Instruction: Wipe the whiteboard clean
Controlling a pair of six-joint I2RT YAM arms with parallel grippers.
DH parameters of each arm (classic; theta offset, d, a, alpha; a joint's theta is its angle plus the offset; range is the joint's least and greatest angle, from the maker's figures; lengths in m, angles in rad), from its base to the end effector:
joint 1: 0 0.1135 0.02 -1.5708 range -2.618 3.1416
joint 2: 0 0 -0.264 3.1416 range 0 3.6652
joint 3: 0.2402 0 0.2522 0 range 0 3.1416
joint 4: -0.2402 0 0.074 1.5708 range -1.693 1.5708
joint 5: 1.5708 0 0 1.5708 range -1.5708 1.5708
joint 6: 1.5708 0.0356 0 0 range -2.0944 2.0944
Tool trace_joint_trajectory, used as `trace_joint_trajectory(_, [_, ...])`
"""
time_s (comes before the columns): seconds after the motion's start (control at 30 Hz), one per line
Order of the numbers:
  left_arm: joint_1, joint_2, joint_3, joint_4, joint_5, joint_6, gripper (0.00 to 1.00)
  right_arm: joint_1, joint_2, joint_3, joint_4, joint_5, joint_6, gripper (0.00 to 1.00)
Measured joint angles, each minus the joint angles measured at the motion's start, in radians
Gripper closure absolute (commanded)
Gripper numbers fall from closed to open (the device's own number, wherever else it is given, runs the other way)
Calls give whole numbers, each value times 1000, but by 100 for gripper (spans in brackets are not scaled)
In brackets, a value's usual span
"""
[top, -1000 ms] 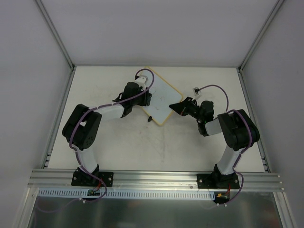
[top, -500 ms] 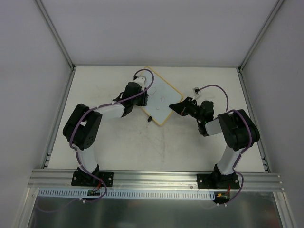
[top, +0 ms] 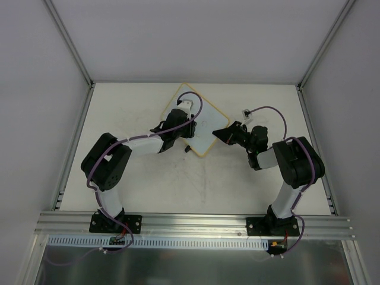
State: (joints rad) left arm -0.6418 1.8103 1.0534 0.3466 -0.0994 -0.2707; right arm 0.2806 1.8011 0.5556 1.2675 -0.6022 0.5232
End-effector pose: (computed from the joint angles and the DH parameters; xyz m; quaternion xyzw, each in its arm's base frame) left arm 0.3243 -0.2380 0.2017 0.1273 0.8260 -0.2039 0.5099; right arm 0.3007 0.1076 0.1599 -0.1296 0.6886 0.4579 0.5472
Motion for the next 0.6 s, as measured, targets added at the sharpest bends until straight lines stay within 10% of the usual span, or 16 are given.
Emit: trace_joint_trajectory(0.6, [-72,-3,-37,98,38,-27,100,-5,0,0,-2,3,2,100])
